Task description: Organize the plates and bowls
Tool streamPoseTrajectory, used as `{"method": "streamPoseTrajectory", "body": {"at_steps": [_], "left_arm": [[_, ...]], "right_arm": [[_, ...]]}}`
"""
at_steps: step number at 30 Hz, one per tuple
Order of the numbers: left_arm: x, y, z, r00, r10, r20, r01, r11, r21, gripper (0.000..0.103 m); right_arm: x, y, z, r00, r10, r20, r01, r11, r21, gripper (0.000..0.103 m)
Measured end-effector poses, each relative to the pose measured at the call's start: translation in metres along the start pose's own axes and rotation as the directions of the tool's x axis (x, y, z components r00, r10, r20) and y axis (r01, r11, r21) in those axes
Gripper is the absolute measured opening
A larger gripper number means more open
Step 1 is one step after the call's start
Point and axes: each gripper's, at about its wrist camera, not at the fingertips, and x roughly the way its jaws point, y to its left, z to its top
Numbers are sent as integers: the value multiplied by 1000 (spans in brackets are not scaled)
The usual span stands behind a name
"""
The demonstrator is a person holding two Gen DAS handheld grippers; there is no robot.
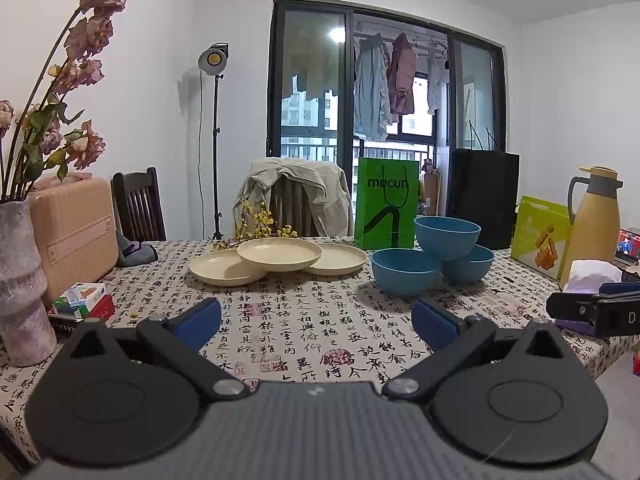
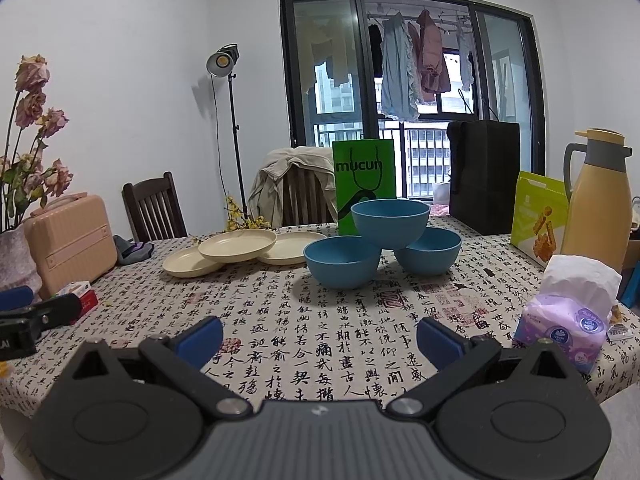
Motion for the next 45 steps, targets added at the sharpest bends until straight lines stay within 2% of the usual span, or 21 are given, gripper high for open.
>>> {"method": "streamPoseTrajectory", "body": {"at_steps": [45], "left_arm": [[3,0,-4,1000,-2,-7,2,1000,-15,103]], "right_arm": [[-2,-2,1,1000,-11,15,11,1000,-7,103]]}}
